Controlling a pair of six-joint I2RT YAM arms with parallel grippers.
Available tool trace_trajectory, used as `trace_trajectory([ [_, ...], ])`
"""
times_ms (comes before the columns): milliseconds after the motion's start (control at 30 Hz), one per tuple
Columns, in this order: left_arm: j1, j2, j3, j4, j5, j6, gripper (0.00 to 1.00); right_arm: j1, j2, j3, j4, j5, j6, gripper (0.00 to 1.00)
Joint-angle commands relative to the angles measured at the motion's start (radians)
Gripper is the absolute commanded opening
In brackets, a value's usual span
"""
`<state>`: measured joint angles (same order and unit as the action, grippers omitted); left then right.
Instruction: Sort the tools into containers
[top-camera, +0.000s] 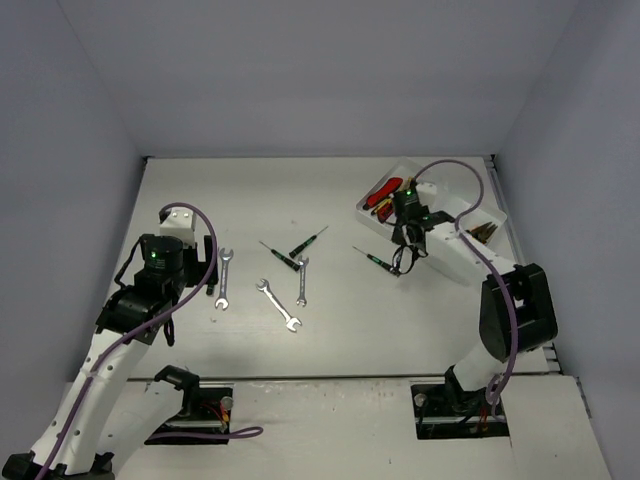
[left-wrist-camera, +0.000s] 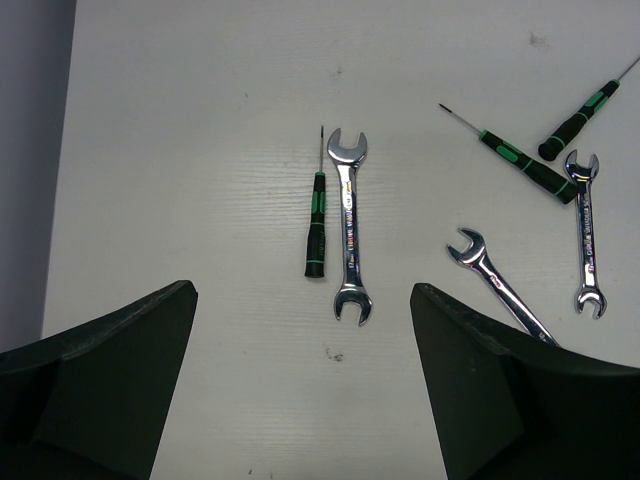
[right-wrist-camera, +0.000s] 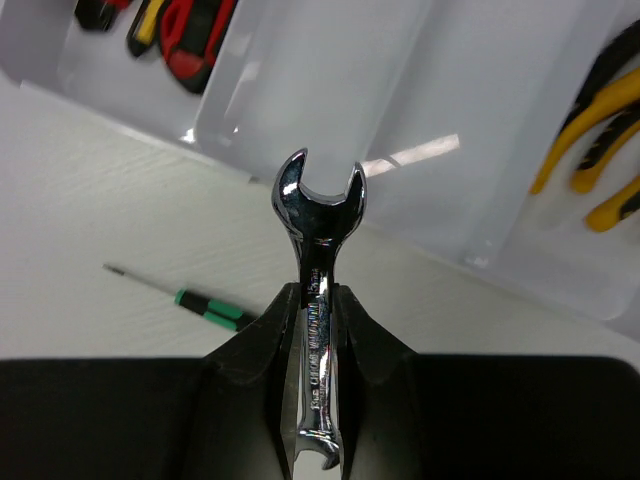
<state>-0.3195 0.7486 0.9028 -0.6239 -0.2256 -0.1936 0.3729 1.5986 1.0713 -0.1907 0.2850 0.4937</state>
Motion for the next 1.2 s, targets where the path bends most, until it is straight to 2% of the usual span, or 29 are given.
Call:
trace_trajectory([
  [0, 0.005, 0.0, 0.013, 0.046, 0.002, 0.005, 0.85, -0.154, 0.016, 0.147, 0.016, -0.024, -0.058, 0.0],
  [167, 0.007, 0.003, 0.013, 0.045, 0.005, 0.005, 0.85, -0.315, 0.154, 0.293, 0.02, -0.067, -0.047, 0.0],
  [367, 0.007, 0.006, 0.014, 0.046, 0.01, 0.003, 0.85, -0.419, 0.332, 0.42, 0.02, -0.093, -0.024, 0.0],
  [467, 0.007, 0.006, 0.015, 0.047, 0.017, 0.003, 0.85, -0.428, 0.403, 0.46, 0.019, -0.098, -0.039, 0.01],
  [533, 0.007, 0.005, 0.016, 0.047, 0.019, 0.003, 0.85, -0.428, 0.417, 0.472, 0.019, -0.105, -0.042, 0.1],
  [667, 0.007, 0.005, 0.016, 0.047, 0.017, 0.002, 0.85, -0.418, 0.393, 0.472, 0.02, -0.122, -0.056, 0.42],
  [733, 0.008, 0.005, 0.016, 0.046, 0.019, 0.002, 0.85, -0.39, 0.348, 0.463, 0.018, -0.101, -0.084, 0.52],
  [767, 0.008, 0.005, 0.016, 0.046, 0.019, 0.002, 0.85, -0.379, 0.328, 0.457, 0.017, -0.089, -0.093, 0.54],
  [900, 0.009, 0.002, 0.019, 0.046, 0.027, 0.0, 0.85, -0.262, 0.177, 0.387, 0.02, -0.067, -0.126, 0.56],
  [1033, 0.018, -0.005, 0.019, 0.048, 0.029, -0.005, 0.85, -0.055, 0.058, 0.27, 0.02, -0.064, -0.129, 0.55],
  [1167, 0.024, -0.008, 0.018, 0.047, 0.031, -0.007, 0.85, 0.145, 0.031, 0.2, 0.022, -0.023, -0.077, 0.54],
])
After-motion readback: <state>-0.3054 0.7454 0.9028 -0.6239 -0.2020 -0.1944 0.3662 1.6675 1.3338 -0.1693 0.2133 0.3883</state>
